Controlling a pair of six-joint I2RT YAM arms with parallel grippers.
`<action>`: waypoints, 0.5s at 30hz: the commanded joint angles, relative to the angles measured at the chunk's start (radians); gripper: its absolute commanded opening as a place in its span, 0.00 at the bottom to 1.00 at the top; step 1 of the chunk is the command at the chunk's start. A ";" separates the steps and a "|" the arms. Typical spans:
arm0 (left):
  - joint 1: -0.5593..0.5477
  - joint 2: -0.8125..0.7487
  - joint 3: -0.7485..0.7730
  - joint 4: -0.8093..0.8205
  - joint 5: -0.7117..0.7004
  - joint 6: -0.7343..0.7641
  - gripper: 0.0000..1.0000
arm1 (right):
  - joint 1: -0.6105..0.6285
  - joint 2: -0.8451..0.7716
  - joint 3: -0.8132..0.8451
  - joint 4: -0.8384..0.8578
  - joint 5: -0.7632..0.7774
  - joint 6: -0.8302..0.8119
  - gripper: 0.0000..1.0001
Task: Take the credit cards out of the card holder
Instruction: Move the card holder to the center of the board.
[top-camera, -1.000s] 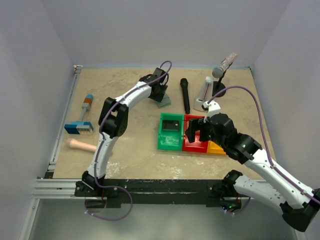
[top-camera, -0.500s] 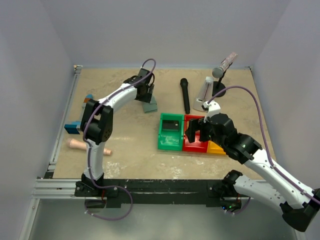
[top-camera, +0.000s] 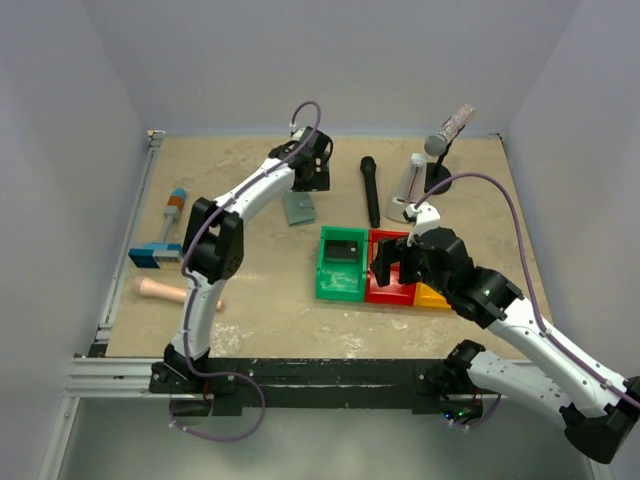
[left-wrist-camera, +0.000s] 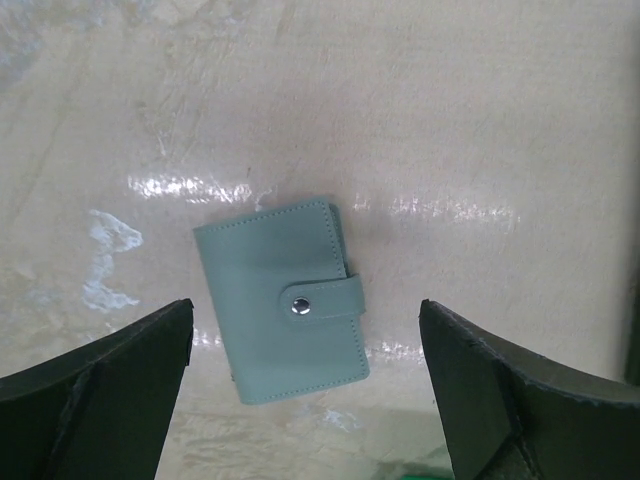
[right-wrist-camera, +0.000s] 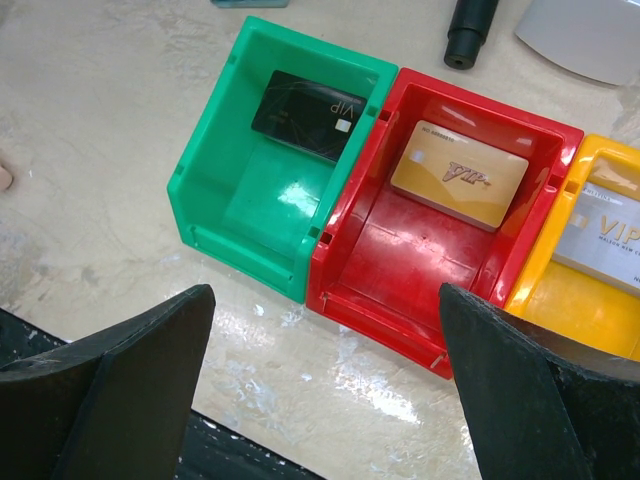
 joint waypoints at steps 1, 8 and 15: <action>0.021 0.011 0.023 -0.082 0.052 -0.195 1.00 | 0.000 -0.020 -0.003 0.006 0.010 0.012 0.99; 0.040 0.010 -0.020 -0.079 0.071 -0.322 1.00 | 0.000 -0.037 -0.020 0.009 0.005 0.012 0.99; 0.041 0.088 0.032 -0.172 0.063 -0.351 1.00 | -0.002 -0.031 -0.023 0.018 -0.005 0.012 0.99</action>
